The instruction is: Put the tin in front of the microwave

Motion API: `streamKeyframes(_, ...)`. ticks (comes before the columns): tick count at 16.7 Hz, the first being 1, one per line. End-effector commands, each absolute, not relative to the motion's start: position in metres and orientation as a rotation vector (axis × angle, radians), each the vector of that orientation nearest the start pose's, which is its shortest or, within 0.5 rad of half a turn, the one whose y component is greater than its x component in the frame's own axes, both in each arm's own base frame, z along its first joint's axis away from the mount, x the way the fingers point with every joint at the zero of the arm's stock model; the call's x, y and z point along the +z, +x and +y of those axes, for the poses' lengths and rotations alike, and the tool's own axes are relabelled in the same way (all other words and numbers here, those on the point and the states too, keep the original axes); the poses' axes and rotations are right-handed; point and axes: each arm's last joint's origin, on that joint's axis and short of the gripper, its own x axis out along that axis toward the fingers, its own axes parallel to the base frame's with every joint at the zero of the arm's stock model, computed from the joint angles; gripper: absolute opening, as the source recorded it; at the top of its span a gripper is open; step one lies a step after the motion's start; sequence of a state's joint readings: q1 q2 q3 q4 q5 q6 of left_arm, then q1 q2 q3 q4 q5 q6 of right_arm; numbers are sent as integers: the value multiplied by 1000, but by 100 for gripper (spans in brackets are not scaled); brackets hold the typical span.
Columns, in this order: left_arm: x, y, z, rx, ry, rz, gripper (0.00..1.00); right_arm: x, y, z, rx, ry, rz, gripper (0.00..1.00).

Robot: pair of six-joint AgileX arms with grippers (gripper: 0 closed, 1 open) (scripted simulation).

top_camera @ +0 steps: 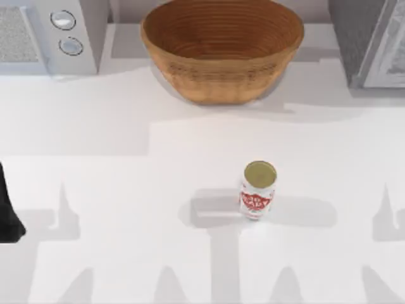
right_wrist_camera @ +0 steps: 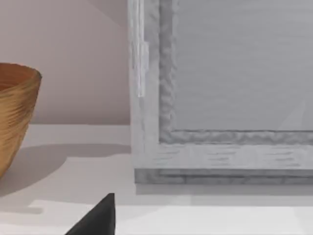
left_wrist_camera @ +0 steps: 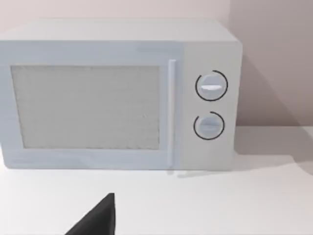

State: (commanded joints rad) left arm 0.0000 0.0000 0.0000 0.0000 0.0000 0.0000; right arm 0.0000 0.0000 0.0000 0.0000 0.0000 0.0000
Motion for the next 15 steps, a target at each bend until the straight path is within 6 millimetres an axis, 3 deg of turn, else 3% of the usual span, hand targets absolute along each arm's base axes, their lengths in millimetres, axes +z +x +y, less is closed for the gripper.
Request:
streamKeyframes(3,162,106,-2,-3,0,6,100,160,106,-1,0,0,0,100)
streamKeyframes(6,178,107,-5,-35,-1,63,100,160,106,-1,0,0,0,100)
streamKeyframes(11,236,124,-19,-147,11,272,100,160,106,-1,0,0,0,100)
streamKeyframes(15,289,164,-46,-267,53,506,100,160,106,-1,0,0,0,100)
